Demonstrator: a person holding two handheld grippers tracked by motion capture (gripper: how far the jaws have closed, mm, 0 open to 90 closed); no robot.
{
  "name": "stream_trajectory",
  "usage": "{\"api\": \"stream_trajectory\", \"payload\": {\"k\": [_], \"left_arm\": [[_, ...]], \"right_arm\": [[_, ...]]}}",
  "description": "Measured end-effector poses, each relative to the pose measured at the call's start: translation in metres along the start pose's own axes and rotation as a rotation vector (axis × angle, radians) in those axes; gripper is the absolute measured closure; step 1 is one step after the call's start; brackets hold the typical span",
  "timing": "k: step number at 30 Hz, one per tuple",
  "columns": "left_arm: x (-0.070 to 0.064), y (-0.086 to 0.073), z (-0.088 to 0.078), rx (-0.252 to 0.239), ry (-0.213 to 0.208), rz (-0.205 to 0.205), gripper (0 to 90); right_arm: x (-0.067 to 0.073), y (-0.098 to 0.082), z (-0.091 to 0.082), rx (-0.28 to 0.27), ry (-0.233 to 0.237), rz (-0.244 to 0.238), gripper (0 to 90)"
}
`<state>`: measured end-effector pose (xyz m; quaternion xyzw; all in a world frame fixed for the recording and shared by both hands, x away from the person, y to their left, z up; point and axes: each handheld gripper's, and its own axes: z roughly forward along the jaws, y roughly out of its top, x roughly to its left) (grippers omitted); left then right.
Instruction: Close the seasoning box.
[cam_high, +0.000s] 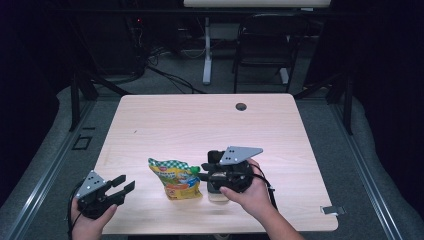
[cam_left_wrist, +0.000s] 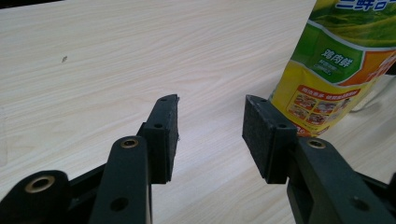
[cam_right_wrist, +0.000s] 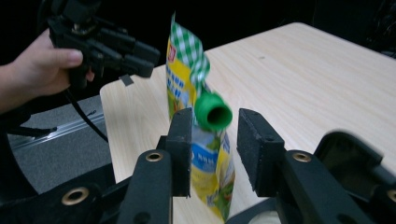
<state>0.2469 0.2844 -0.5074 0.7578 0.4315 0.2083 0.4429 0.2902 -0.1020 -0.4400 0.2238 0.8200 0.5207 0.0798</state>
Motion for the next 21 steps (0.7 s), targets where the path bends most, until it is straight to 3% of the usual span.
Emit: {"api": "stream_trajectory", "payload": {"k": [9,16,21], "left_arm": [[0.0,-0.001,0.002,0.005,-0.002,-0.001,55.9],[-0.001,-0.002,0.005,0.005,-0.004,0.005,55.9],[-0.001,-0.001,0.005,0.018,-0.005,0.009,55.8]], "right_arm": [[0.0,0.022,0.008,-0.002,0.015,-0.009,62.0],[0.002,0.04,0.024,-0.001,0.018,-0.064,63.5],[0.0,0.045,0.03,0.003,0.029,-0.048,63.0]]}}
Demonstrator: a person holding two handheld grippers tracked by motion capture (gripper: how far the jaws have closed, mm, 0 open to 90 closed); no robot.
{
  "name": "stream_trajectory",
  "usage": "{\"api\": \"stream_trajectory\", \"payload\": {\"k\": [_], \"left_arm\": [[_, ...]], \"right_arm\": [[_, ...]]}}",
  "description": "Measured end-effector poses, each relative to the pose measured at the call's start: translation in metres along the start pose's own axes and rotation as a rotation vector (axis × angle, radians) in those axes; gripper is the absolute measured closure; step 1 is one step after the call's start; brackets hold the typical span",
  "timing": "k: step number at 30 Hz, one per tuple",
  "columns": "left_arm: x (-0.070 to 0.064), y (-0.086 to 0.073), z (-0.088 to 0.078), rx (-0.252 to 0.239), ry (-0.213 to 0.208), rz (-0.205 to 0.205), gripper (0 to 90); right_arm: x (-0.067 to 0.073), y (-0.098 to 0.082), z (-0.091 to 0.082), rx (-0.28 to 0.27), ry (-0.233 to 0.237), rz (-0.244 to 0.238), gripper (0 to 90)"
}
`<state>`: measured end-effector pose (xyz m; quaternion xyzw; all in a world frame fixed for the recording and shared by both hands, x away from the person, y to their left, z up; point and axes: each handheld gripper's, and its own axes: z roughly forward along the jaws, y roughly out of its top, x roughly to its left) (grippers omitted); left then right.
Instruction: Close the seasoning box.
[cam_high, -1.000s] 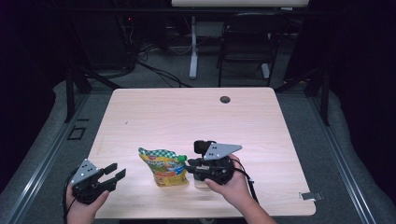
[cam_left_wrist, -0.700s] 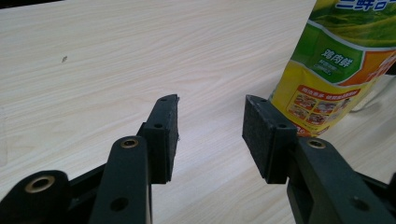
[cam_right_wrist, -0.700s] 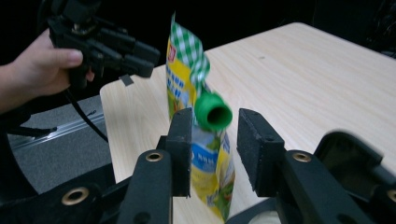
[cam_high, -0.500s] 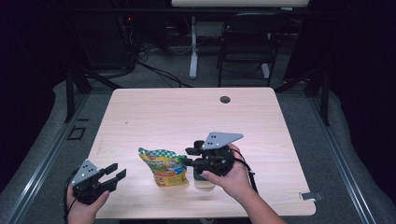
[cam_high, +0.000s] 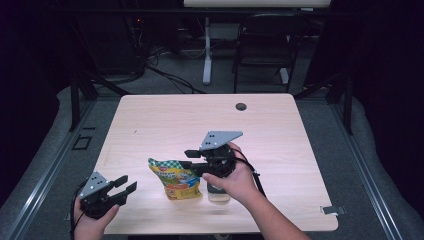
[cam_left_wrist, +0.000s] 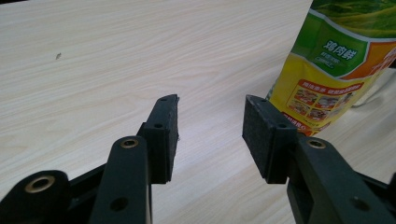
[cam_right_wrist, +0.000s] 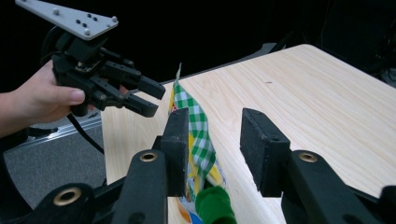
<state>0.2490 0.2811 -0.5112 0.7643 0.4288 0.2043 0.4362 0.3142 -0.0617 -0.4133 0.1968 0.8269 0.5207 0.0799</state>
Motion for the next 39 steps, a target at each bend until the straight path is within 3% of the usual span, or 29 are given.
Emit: {"api": "stream_trajectory", "payload": {"k": [1,7,21,39], "left_arm": [[0.0,0.0,0.001,-0.005,-0.001,0.002,55.8],[0.001,-0.001,0.001,-0.009,0.002,-0.002,55.9],[0.002,-0.002,0.0,0.006,0.001,0.0,55.9],[0.001,-0.002,0.002,-0.002,-0.001,-0.003,55.7]], "right_arm": [[-0.001,0.002,0.004,0.01,0.018,0.016,63.9],[0.001,0.008,0.014,0.049,0.027,-0.011,66.3],[0.006,0.025,0.039,0.073,0.063,-0.047,66.0],[0.004,0.027,0.061,0.159,0.096,-0.055,64.4]]}}
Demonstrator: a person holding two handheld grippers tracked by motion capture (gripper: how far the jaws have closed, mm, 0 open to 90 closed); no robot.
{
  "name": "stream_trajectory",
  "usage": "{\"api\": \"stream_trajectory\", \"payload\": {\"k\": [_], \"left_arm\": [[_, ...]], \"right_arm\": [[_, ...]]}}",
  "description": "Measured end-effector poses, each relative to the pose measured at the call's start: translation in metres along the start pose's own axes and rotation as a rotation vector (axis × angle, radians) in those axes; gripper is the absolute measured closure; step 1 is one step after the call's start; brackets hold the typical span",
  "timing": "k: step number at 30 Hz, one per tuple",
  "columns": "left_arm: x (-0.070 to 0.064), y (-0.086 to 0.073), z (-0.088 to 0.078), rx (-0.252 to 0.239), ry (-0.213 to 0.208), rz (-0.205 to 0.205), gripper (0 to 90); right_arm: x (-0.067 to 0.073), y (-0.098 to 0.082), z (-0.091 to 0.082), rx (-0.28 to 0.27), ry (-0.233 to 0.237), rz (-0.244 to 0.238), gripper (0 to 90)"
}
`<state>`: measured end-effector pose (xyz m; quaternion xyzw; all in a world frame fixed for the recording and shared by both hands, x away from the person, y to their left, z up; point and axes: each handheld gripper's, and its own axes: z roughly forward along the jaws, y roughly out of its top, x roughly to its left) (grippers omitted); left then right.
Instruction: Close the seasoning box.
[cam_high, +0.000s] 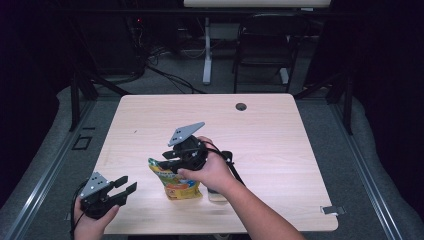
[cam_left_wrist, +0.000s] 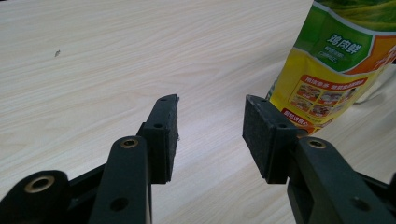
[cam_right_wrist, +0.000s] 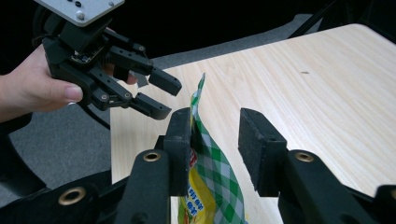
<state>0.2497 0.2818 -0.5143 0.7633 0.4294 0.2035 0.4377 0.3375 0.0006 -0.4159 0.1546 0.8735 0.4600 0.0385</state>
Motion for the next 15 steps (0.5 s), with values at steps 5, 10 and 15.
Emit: {"api": "stream_trajectory", "payload": {"k": [5,10,15], "left_arm": [[0.0,0.0,0.0,-0.001,0.001,0.0,55.7],[0.0,0.0,0.0,0.0,0.0,0.001,55.7],[0.001,0.0,0.0,0.002,-0.001,0.004,55.7]], "right_arm": [[0.0,0.001,0.004,0.028,0.015,-0.003,64.1],[0.001,0.001,0.01,0.058,0.023,-0.019,65.5],[0.003,0.001,0.013,0.074,0.031,-0.031,69.2]]}}
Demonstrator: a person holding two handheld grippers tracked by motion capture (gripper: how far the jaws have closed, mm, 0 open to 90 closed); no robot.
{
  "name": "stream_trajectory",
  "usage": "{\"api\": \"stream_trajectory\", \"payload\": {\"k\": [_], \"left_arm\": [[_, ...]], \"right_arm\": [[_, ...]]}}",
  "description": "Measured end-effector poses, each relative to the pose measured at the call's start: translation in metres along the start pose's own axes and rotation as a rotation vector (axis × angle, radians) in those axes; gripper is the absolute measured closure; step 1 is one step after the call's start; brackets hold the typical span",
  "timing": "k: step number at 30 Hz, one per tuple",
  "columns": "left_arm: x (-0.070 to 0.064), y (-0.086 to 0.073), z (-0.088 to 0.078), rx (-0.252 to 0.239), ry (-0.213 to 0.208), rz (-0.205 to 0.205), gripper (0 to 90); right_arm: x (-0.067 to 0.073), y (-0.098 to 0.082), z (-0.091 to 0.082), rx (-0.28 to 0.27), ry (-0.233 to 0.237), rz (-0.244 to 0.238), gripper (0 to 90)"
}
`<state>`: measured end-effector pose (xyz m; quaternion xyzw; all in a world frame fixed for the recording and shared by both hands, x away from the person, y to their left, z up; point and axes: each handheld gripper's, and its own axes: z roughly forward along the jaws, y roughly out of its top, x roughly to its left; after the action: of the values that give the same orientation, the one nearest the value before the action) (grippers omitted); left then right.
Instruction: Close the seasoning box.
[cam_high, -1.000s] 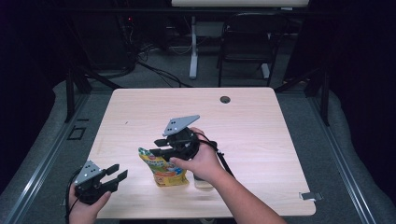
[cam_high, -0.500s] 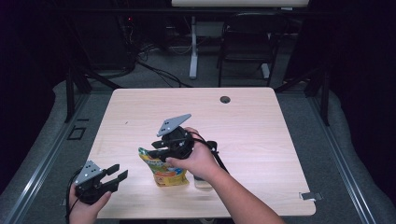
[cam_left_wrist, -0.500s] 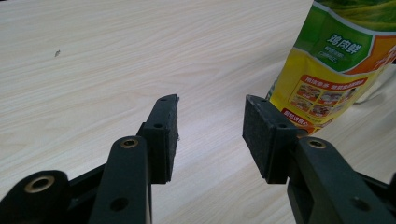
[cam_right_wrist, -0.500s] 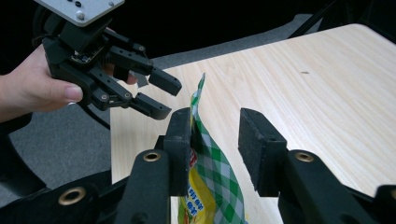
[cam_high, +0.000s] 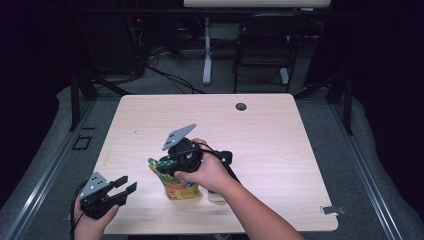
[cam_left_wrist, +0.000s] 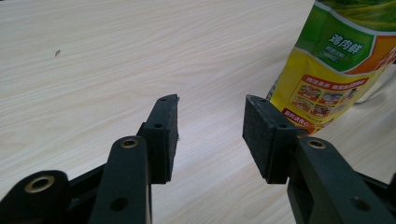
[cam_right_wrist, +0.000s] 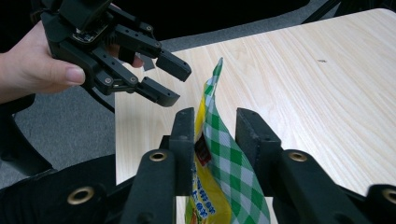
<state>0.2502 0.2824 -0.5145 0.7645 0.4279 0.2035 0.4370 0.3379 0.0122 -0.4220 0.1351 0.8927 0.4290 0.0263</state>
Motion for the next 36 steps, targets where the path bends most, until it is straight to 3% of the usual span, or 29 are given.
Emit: {"api": "stream_trajectory", "payload": {"k": [13,26,36], "left_arm": [[-0.0007,0.0,0.0008,0.003,0.001,0.001,55.8],[-0.0017,-0.0002,0.002,0.003,-0.002,-0.001,55.8],[-0.0033,-0.0004,0.0041,0.01,-0.011,0.01,55.4]], "right_arm": [[0.0015,0.0013,-0.0011,-0.004,0.002,-0.018,83.2],[0.0054,0.0021,-0.0023,0.006,-0.033,-0.043,90.0],[0.0054,0.0015,-0.0061,0.013,-0.051,-0.063,90.0]]}}
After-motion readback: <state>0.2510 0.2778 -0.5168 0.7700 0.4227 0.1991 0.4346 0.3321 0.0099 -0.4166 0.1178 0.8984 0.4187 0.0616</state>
